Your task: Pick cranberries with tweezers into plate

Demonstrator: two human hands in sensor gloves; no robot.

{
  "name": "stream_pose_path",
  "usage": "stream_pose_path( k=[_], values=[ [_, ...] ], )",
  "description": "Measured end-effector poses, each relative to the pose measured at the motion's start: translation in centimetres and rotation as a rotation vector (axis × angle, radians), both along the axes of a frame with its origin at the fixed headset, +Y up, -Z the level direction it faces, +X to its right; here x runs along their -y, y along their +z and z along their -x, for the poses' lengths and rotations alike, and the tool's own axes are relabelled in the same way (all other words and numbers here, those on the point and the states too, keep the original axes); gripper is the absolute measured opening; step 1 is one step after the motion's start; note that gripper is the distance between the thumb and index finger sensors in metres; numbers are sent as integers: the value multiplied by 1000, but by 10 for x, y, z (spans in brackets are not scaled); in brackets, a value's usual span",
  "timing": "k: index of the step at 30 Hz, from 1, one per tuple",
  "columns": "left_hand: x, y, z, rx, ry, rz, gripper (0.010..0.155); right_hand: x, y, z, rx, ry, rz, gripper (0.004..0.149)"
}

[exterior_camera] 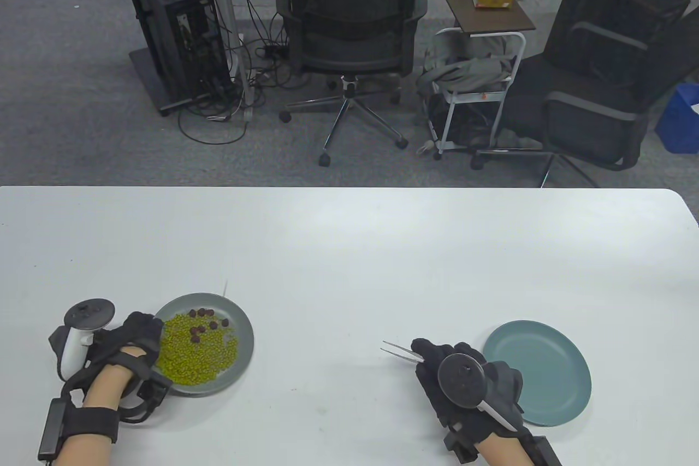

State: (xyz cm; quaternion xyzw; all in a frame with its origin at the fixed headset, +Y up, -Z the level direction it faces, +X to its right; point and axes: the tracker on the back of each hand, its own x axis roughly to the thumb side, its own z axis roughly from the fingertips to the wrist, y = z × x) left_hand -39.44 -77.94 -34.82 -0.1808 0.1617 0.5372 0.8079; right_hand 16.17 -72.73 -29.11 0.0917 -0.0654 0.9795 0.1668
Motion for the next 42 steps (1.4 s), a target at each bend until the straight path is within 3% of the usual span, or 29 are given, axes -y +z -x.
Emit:
stream_pose_path(
  k=[3, 5, 8, 11, 14, 21, 29, 42],
  values=[
    [4, 9, -38, -24, 274, -118, 50, -3, -4, -9, 31, -22, -12, 52],
    [2, 15, -69, -5, 459, -119, 53, -5, -6, -16, 52, -39, -24, 52],
    [-2, 26, -117, 123, 603, -105, 57, -8, -7, -24, 74, -55, -33, 52],
    [0, 42, -164, 235, 629, -94, 61, -11, -7, -30, 90, -71, -43, 52],
    [11, 58, -192, 246, 558, -125, 62, -11, -7, -31, 87, -71, -47, 51],
    [31, 65, -206, 276, 571, -146, 61, -15, 1, -15, 8, -31, -100, 50],
    [34, 66, -207, 299, 573, -144, 61, -23, 25, 22, -138, 176, -196, 48],
    [29, 70, -214, 334, 564, -191, 61, -19, 31, 35, -132, 320, -181, 51]
  ],
)
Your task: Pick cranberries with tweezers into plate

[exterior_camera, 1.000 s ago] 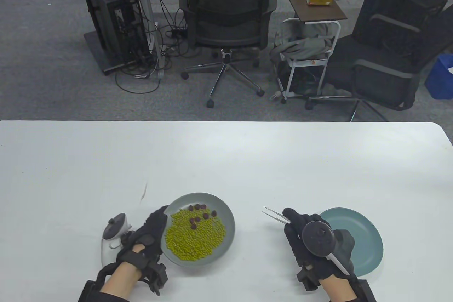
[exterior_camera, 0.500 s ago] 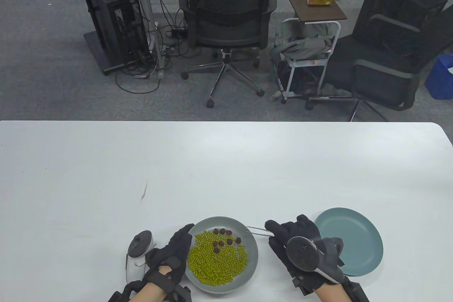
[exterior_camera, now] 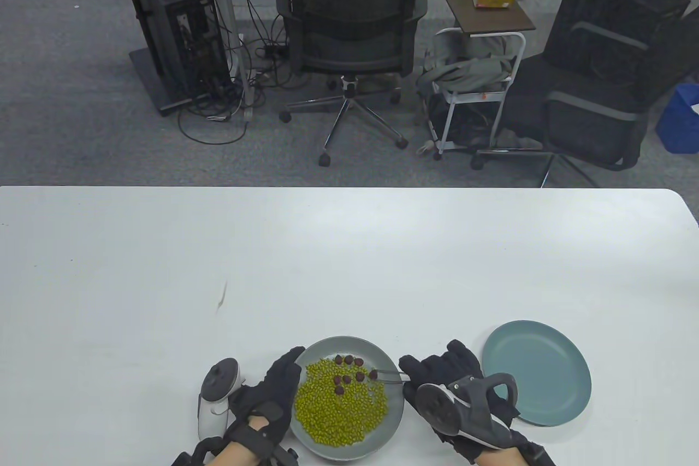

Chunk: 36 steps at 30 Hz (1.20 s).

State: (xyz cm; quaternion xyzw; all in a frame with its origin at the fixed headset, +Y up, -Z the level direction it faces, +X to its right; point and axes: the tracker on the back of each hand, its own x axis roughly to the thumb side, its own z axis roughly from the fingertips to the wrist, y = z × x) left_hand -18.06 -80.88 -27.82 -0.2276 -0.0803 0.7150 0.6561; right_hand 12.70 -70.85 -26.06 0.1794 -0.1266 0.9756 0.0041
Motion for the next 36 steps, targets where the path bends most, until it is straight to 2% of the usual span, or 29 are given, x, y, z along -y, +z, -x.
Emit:
stream_pose_path(
  k=[14, 19, 21, 25, 27, 29, 31, 36],
  values=[
    [7, 0, -2, -10, 23, 20, 61, -1, 2, 2, -17, -34, -35, 49],
    [7, -2, 2, -30, 23, 14, 61, -15, 1, -12, 36, -90, -54, 49],
    [7, -3, 3, -35, 29, 17, 61, -24, -2, -26, 88, -122, -70, 49],
    [6, -4, 7, -52, 29, 8, 61, -42, -12, -77, 245, -219, -115, 49],
    [5, -5, 9, -61, 29, 4, 61, -44, -19, -105, 346, -232, -82, 48],
    [5, -5, 11, -79, 40, 10, 61, -42, -26, -131, 435, -248, -51, 48],
    [5, -5, 11, -77, 53, 14, 61, -35, -33, -158, 544, -227, 47, 48],
    [1, -4, 9, -66, 43, -13, 61, -16, -44, -193, 649, -237, 179, 47]
  ],
)
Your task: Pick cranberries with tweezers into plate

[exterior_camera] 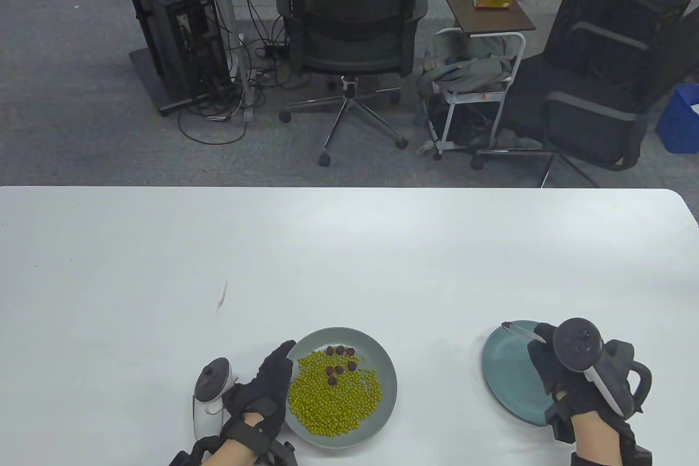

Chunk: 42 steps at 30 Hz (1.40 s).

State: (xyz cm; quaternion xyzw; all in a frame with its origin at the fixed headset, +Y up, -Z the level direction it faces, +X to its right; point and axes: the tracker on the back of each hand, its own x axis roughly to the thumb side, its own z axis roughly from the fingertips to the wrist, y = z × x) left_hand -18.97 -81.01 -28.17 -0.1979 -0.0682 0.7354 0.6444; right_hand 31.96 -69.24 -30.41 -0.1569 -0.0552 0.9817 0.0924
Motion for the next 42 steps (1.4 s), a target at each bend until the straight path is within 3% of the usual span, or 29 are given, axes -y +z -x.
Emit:
stream_pose_path(
  k=[4, 8, 16, 21, 24, 27, 37, 42],
  values=[
    [1, 1, 0, 7, -3, -4, 61, 25, -6, -9, 32, 38, 190, 47],
    [0, 4, -4, 25, -10, -11, 61, 38, -12, -11, 57, 25, 267, 49],
    [0, 5, -6, 39, 2, 3, 61, 30, -8, -10, 94, 28, 197, 50],
    [-1, 5, -6, 35, 13, 10, 61, 14, -3, 11, 34, -28, -32, 49],
    [-1, 5, -6, 30, 20, 15, 61, 4, 2, 38, -37, -1, -223, 50],
    [0, 3, -5, 19, 30, 30, 61, 5, 4, 73, -168, -2, -296, 49],
    [4, 2, -4, 12, 17, 44, 62, 14, 29, 185, -652, 65, -305, 49],
    [5, 2, -4, 18, 11, 48, 62, 16, 37, 202, -714, 151, -320, 49]
  ],
)
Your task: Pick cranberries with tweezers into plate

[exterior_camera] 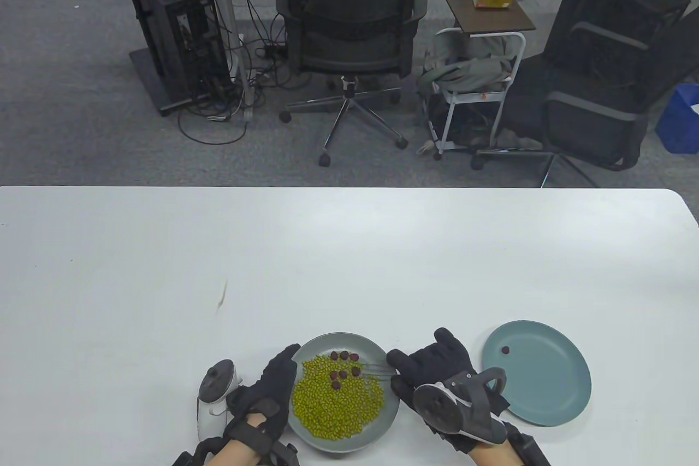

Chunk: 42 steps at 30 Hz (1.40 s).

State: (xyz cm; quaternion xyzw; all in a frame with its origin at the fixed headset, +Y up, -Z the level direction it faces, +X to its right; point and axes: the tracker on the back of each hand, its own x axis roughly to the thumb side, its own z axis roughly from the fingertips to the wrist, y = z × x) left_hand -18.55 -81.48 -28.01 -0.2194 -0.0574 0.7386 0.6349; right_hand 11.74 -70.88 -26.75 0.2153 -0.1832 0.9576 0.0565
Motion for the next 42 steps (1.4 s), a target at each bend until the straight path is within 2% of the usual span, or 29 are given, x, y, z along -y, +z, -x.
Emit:
stream_pose_path(
  k=[20, 30, 34, 37, 39, 40, 42],
  values=[
    [2, 4, -7, 24, 14, 9, 62, 8, 2, 13, 6, 147, -28, 49],
    [3, 3, -7, 17, 18, -15, 62, -2, 5, 5, -2, 35, -27, 46],
    [3, 2, -7, 20, 20, -11, 62, -18, 3, -19, 53, -69, -25, 46],
    [3, 3, -8, 26, 21, -10, 62, -29, -5, -58, 92, -187, 29, 46],
    [3, 3, -7, 24, 18, -12, 62, -31, -12, -89, 168, -282, 58, 46],
    [3, 3, -7, 25, 16, -19, 62, -33, -17, -106, 219, -300, 21, 46],
    [3, 3, -7, 28, 9, -37, 62, -34, -23, -127, 302, -286, 20, 46]
  ],
)
